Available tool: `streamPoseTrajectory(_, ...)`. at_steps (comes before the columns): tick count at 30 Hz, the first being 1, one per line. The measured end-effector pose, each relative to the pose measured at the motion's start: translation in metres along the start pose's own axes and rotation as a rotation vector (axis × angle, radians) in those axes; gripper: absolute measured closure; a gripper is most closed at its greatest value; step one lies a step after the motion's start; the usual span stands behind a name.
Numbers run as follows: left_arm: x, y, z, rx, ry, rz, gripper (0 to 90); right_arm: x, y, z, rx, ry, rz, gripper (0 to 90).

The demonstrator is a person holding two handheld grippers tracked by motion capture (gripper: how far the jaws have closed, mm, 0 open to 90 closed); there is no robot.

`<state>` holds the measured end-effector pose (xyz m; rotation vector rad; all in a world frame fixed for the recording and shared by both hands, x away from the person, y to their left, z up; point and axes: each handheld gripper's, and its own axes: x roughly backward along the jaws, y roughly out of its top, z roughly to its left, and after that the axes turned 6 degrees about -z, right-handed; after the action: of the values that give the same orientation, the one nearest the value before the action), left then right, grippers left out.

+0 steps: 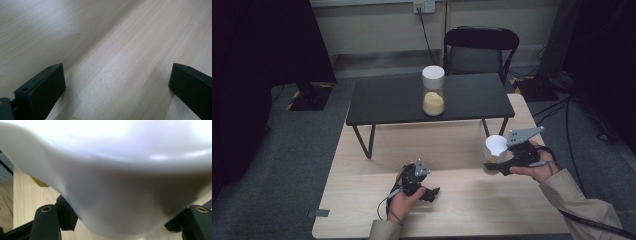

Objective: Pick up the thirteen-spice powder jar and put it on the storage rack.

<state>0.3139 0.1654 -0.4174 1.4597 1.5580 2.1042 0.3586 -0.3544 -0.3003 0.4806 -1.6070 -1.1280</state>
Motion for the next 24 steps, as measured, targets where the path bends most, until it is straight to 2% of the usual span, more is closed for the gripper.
streamPoseTrajectory(15,0.000,0.000,0.000,0.000,0.000,0.000,0.0,0.001,0.039,-0.004,0.024,0.005,0.012,30.6)
streamPoseTrajectory(24,0.000,0.000,0.000,0.000,0.000,0.000,0.0,-0.003,0.055,-0.006,0.029,0.025,0.005,30.7)
